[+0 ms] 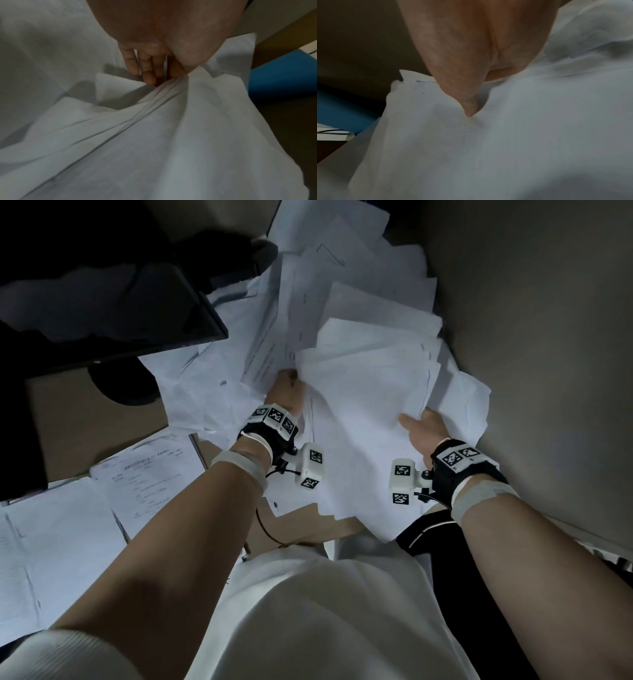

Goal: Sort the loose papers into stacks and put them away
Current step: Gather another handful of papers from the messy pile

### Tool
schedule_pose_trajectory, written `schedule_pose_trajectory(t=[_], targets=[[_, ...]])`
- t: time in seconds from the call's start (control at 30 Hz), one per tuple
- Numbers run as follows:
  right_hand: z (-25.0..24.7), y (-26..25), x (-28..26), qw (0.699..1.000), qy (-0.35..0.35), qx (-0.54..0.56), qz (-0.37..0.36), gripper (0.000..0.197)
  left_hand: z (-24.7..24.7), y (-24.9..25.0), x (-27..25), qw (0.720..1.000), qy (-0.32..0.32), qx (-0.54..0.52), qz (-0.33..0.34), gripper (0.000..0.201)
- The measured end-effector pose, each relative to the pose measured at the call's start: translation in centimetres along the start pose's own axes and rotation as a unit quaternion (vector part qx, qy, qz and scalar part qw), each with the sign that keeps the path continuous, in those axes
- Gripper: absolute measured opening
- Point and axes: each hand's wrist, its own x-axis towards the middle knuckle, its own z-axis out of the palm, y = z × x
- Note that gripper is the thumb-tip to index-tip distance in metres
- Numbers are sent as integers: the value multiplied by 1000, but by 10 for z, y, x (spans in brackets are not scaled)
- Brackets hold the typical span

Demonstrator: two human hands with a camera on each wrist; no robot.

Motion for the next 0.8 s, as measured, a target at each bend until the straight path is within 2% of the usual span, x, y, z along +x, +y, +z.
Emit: schedule_pose_trajectory(t=[0.1, 0.23, 0.37, 0.43, 0.53, 0.63, 0.73, 0.8], targets=[[-2, 1, -8, 1000, 3, 3, 3, 28, -5, -14, -15, 1000, -17, 11, 11, 22], [-4, 8, -15, 1000, -5, 10, 16, 29, -9, -36, -28, 998, -32, 59, -13, 29], [1, 14, -19, 995, 86, 44, 30, 34, -9, -53, -40, 997, -29, 54, -39, 19], [4, 13, -19, 989, 122, 64, 50, 39, -8, -60, -48, 997, -38, 44, -43, 26], [13, 10, -21, 988, 118, 77, 65, 45, -7, -67, -59, 999, -24, 7, -20, 34], [19, 7, -23, 984, 121, 87, 93, 48, -6, -76, -64, 998, -26, -39, -33, 41], [20, 3, -24, 980, 127, 84, 131, 46, -7, -78, -70, 977, -53, -179, -106, 27], [19, -1, -25, 982, 122, 35, 142, 44, -7, -77, -74, 962, -70, -229, -131, 17]])
